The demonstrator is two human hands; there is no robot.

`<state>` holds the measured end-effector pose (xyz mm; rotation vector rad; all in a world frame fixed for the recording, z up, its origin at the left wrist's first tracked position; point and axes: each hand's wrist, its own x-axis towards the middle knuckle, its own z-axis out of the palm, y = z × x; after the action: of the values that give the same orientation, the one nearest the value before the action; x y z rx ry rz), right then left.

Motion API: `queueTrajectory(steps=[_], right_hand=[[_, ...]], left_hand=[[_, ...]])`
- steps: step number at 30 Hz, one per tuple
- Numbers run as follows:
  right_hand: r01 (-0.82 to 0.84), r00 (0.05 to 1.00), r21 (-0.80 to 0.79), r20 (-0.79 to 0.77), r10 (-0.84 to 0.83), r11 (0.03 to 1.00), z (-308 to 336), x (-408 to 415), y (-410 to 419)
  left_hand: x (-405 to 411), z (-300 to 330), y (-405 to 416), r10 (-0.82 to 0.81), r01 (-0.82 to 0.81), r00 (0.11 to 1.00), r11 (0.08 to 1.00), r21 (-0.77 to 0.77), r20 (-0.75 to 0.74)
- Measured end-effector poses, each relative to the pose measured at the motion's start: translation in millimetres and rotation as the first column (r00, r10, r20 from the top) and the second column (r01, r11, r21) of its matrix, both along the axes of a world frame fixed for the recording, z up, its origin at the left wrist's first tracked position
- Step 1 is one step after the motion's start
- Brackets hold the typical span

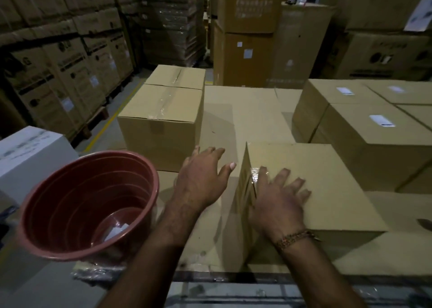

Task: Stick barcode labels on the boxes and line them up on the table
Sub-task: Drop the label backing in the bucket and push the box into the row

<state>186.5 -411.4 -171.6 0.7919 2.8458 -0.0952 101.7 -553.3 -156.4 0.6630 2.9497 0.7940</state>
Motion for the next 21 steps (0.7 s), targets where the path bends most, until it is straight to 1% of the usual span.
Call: queueTrajectory(steps=[2,3,7,11,16,18,19,21], right_hand=[[-0.051,0.999,-0.002,-0.010,0.051,0.999,2,-1,10],[-0.074,0.997,-0.011,-0.010,0.074,0.997,3,-1,16],[-0.184,0.982,-0.036,-0.045,0.182,0.982,4,6,42],[-0.296,0.954,-0.047,-0.062,0.293,0.954,5,17,61],[-0.443,0.893,-0.104,-0.135,0.429,0.890,3,23,101],[-0.496,0.863,-0.118,-0.179,0.473,0.860,3,23,118],[-0.518,0.847,-0.097,-0.195,0.494,0.850,3,23,126],[-0.539,0.816,0.017,-0.236,0.527,0.842,-2,27,136]], left_hand=[[-1,-10,17,0.032,-0.050,0.993,0.986,0.162,0.111],[-2,-16,25,0.039,-0.072,0.987,0.974,0.214,0.154],[-13,-42,50,0.068,-0.158,0.961,0.931,0.328,0.268],[-23,-66,68,0.091,-0.275,0.901,0.876,0.395,0.424],[-19,-90,84,0.091,-0.331,0.882,0.818,0.471,0.463],[-18,-93,88,0.059,-0.317,0.888,0.798,0.513,0.456],[-19,-95,90,0.028,-0.297,0.893,0.787,0.541,0.450],[-24,-99,92,-0.006,-0.285,0.890,0.772,0.568,0.455]])
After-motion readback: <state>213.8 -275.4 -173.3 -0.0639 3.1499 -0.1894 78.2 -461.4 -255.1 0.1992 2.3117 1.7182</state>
